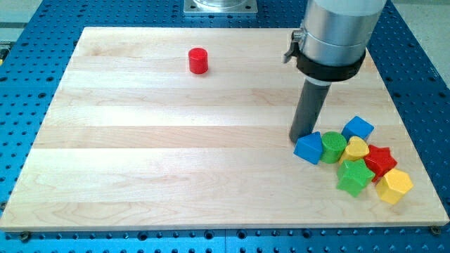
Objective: Push red circle into group of blocks
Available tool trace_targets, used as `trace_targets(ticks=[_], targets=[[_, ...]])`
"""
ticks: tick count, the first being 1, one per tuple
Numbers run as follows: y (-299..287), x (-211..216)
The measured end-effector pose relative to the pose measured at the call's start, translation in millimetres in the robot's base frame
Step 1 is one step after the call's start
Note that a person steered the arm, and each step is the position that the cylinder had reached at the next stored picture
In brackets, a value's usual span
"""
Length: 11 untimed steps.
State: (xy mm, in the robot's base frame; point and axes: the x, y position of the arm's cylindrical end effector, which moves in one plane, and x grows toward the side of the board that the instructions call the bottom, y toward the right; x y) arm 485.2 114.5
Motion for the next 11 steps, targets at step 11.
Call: trace_targets(ticks=[11], targets=[[126, -95]])
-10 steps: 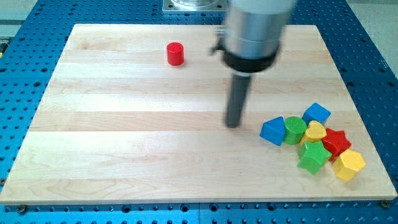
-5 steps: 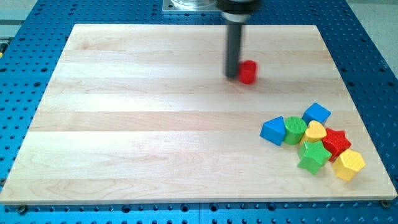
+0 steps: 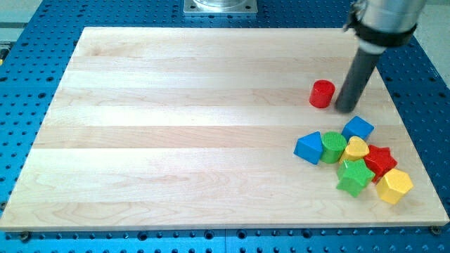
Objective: Push red circle into group of blocks
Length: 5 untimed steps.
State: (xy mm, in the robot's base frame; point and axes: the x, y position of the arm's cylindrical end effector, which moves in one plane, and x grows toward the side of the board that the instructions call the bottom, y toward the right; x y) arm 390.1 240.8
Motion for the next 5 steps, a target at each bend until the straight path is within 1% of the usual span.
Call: trace_targets(ticks=[1, 2, 3, 4, 5], targets=[[23, -53], [-17, -57], [-43, 4], [-32, -28], [-71, -33]])
